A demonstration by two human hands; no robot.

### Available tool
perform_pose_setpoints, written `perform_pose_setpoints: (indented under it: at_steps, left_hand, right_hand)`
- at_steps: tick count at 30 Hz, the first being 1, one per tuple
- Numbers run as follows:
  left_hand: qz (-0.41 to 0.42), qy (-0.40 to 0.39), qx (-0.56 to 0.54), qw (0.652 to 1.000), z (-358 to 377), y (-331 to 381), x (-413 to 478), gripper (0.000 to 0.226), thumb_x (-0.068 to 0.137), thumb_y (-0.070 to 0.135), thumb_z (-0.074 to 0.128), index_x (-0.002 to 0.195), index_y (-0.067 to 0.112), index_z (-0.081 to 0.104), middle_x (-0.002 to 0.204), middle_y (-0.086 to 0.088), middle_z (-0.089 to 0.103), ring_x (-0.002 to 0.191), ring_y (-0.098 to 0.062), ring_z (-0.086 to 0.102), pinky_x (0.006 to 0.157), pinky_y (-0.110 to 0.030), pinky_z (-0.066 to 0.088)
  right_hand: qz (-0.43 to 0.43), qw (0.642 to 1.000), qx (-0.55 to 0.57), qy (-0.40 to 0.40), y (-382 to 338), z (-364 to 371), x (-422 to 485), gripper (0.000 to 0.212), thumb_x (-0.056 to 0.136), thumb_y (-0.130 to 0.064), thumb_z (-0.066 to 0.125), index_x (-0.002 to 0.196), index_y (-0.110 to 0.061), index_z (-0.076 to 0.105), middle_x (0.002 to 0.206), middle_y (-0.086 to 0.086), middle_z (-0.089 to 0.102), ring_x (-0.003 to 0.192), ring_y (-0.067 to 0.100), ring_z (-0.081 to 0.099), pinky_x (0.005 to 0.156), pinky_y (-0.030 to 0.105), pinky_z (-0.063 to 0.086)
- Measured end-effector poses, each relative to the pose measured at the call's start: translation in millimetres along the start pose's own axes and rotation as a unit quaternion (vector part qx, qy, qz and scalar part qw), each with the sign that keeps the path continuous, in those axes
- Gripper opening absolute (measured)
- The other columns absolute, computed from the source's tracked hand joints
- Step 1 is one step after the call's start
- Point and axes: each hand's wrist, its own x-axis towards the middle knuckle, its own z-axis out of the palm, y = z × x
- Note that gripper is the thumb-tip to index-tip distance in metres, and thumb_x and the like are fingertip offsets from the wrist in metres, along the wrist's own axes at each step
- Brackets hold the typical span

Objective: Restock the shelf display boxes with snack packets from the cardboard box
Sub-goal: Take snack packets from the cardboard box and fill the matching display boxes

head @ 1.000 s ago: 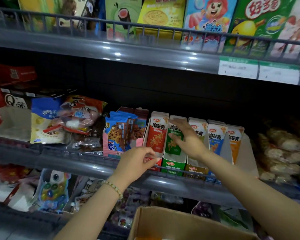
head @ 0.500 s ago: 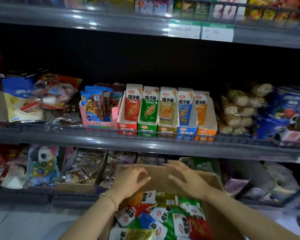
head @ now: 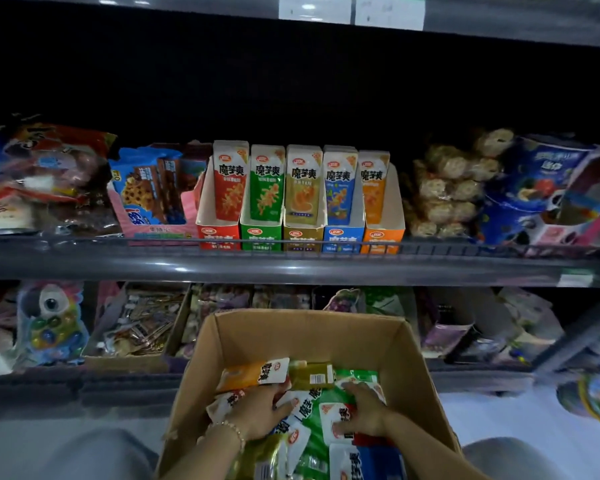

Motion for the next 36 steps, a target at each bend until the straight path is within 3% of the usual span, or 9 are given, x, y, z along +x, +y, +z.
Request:
perform_pose_setpoints:
  at_steps: [4, 8, 12, 15, 22, 27, 29, 33, 36]
  left_hand:
    - [-0.051, -0.020, -0.118, 0.991, 0.7, 7.2, 4.5, 0.060, 0.093, 0.050, 0.049, 0.140, 0.016, 0.039, 0.129, 0.000, 0.052, 0.117, -0.014, 0.051, 0.094, -0.021, 0.041]
    - [-0.040, -0.028, -0.150, 0.987, -0.9, 9.8, 7.4, 0.056, 0.092, 0.043, 0.056, 0.130, 0.003, 0.049, 0.112, -0.006, 0.062, 0.084, -0.003, 0.050, 0.067, -0.010, 0.036]
    - [0.002, 0.001, -0.153, 0.988, -5.9, 16.8, 1.0, 0.046, 0.089, 0.040, 0.061, 0.058, 0.010, 0.045, 0.049, 0.000, 0.036, 0.043, -0.001, 0.030, 0.053, -0.026, 0.024]
    - [0.022, 0.037, -0.188, 0.981, -12.2, 26.0, -4.5, 0.051, 0.090, 0.022, 0.063, 0.053, -0.004, 0.040, 0.033, 0.014, 0.039, 0.036, 0.005, 0.041, 0.045, -0.013, 0.028]
    - [0.087, 0.117, -0.224, 0.964, -43.6, 39.5, -12.9, 0.055, 0.090, 0.031, 0.062, 0.040, 0.027, 0.041, 0.038, 0.011, 0.035, 0.041, -0.003, 0.030, 0.050, -0.023, 0.019]
    - [0.136, 0.136, -0.211, 0.958, -57.5, 60.2, -26.4, 0.013, 0.094, 0.034, 0.054, 0.096, 0.026, 0.064, 0.091, 0.027, 0.064, 0.086, 0.009, 0.062, 0.077, -0.014, 0.048]
    - [0.139, 0.168, -0.234, 0.947, -66.5, 64.1, -31.7, 0.027, 0.090, 0.036, 0.059, 0.115, 0.026, 0.056, 0.112, 0.021, 0.060, 0.105, 0.003, 0.059, 0.087, -0.018, 0.048]
    - [0.096, 0.190, -0.389, 0.896, -77.1, 72.0, -42.2, 0.060, 0.064, 0.055, 0.073, 0.110, 0.019, 0.058, 0.108, 0.006, 0.069, 0.092, -0.003, 0.067, 0.075, -0.017, 0.051]
    - [0.121, 0.172, -0.381, 0.900, -76.3, 82.5, -50.8, 0.036, 0.077, 0.033, 0.073, 0.108, 0.018, 0.063, 0.101, 0.009, 0.071, 0.083, 0.006, 0.066, 0.067, -0.008, 0.048]
  right_hand:
    - [0.002, 0.995, 0.085, -0.049, -7.5, -1.3, -8.3, 0.120, 0.046, -0.059, 0.083, 0.144, -0.022, 0.024, 0.148, 0.002, 0.031, 0.133, 0.021, 0.034, 0.110, 0.030, 0.031]
    - [-0.014, 0.993, 0.104, -0.047, -9.9, -0.5, -10.8, 0.077, 0.071, -0.045, 0.078, 0.133, -0.018, 0.041, 0.138, 0.001, 0.038, 0.119, 0.013, 0.039, 0.100, 0.022, 0.034]
    - [-0.052, 0.987, 0.147, -0.036, -21.3, -2.0, -15.7, 0.060, 0.066, -0.043, 0.082, 0.114, -0.016, 0.058, 0.113, -0.010, 0.059, 0.108, 0.009, 0.055, 0.084, 0.015, 0.044]
    - [-0.084, 0.970, 0.227, -0.033, -30.6, -3.4, -18.3, 0.054, 0.069, -0.032, 0.083, 0.115, -0.013, 0.062, 0.109, -0.008, 0.069, 0.102, 0.006, 0.063, 0.099, 0.029, 0.047]
    - [-0.153, 0.943, 0.295, 0.035, -49.0, -15.6, -28.6, 0.043, 0.082, -0.048, 0.067, 0.095, -0.006, 0.063, 0.085, 0.012, 0.067, 0.083, 0.016, 0.066, 0.082, 0.024, 0.052]
    - [-0.217, 0.925, 0.301, 0.083, -57.0, -14.3, -30.7, 0.070, 0.070, -0.053, 0.077, 0.096, 0.011, 0.063, 0.087, 0.030, 0.064, 0.079, 0.022, 0.060, 0.076, 0.037, 0.050]
    - [-0.231, 0.913, 0.325, 0.089, -70.8, -22.2, -45.6, 0.044, 0.075, -0.038, 0.076, 0.100, -0.002, 0.071, 0.095, 0.014, 0.073, 0.088, 0.022, 0.068, 0.081, 0.032, 0.053]
    - [-0.270, 0.863, 0.410, 0.116, -89.3, -41.5, -59.9, 0.018, 0.085, -0.005, 0.063, 0.101, 0.001, 0.070, 0.091, 0.010, 0.074, 0.070, 0.010, 0.070, 0.056, 0.015, 0.050]
    - [-0.282, 0.834, 0.457, 0.126, -105.6, -54.7, -66.3, 0.024, 0.083, -0.013, 0.065, 0.104, -0.001, 0.068, 0.097, 0.011, 0.074, 0.082, 0.018, 0.071, 0.069, 0.023, 0.054]
